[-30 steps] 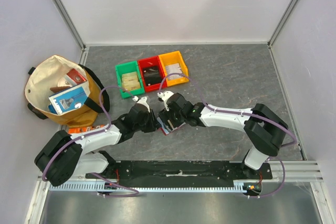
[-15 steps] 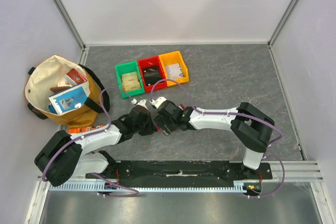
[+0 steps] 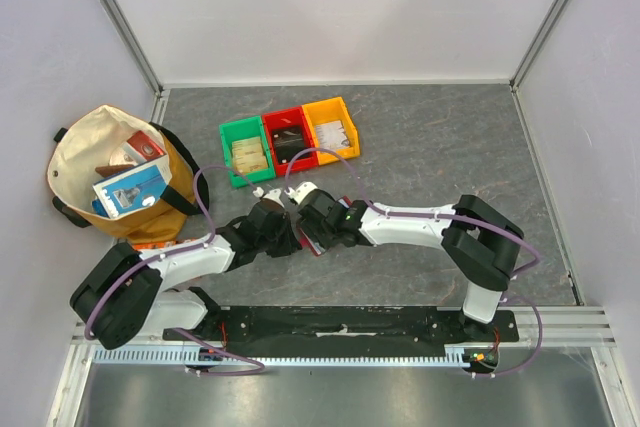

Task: Take the credit cards out of the card holder
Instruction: Remove the credit card from the card holder.

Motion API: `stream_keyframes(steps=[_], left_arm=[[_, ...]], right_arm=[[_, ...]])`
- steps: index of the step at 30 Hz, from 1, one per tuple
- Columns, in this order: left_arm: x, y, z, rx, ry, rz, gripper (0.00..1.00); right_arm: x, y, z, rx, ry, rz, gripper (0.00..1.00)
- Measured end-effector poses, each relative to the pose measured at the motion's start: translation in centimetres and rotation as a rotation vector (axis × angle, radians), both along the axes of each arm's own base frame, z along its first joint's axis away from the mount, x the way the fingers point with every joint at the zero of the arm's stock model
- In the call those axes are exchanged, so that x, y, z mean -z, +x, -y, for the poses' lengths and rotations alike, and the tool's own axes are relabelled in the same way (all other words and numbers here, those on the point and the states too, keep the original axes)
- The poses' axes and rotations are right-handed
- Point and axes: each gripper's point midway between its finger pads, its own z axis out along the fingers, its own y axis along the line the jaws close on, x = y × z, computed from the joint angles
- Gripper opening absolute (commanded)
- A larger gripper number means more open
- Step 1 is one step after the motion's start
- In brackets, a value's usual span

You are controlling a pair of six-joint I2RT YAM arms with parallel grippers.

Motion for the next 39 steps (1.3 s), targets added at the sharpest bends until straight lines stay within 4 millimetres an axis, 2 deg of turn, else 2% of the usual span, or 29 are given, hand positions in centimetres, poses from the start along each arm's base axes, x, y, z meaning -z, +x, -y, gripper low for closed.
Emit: stream_keyframes(steps=[5,13,17,21,28,30,33,36,39], left_arm=[[0.0,0.0,0.1,0.004,-0.002,-0.004,0.02],[0.0,0.1,0.3,0.005,-0.008,-0.002,0.02],[0.0,0.2,0.4,0.007,-0.012,-0.001,0.02],[0.0,0.2,0.3,0.005,-0.014,-0.002,0.02],[0.0,0.2,0.3,0.004,-0.015,-0.003,0.02],[0.0,0.2,0.3,0.004,-0.015,-0.002,0.05],[-0.1,0.1,0.0,0.006,-0.006,-0.001,0.12],[-0.6,-0.1,-0.3,0.005,-0.003,0.008,0.26],[-2.1,0.6,0.0,0.001,-0.025,0.042,0.41]], right_arm=[[-0.7,0.3,0.3,0.007,0.004,0.006,0.57],[-2.8,2.2,1.4,0.054,0.076,-0.009,0.57],[-3.2,3.0,1.9,0.072,0.107,-0.032,0.57],[-2.6,3.6,3.4,0.112,0.114,-0.059,0.57],[-1.7,6.3,7.7,0.265,0.111,-0.081,0.57],[-1.7,6.7,8.3,0.285,0.111,-0.081,0.57],[-1.7,6.8,8.4,0.286,0.117,-0.085,0.5],[-2.0,7.0,7.9,0.265,0.151,-0.096,0.44],[-2.4,7.3,7.1,0.236,0.213,-0.116,0.4]])
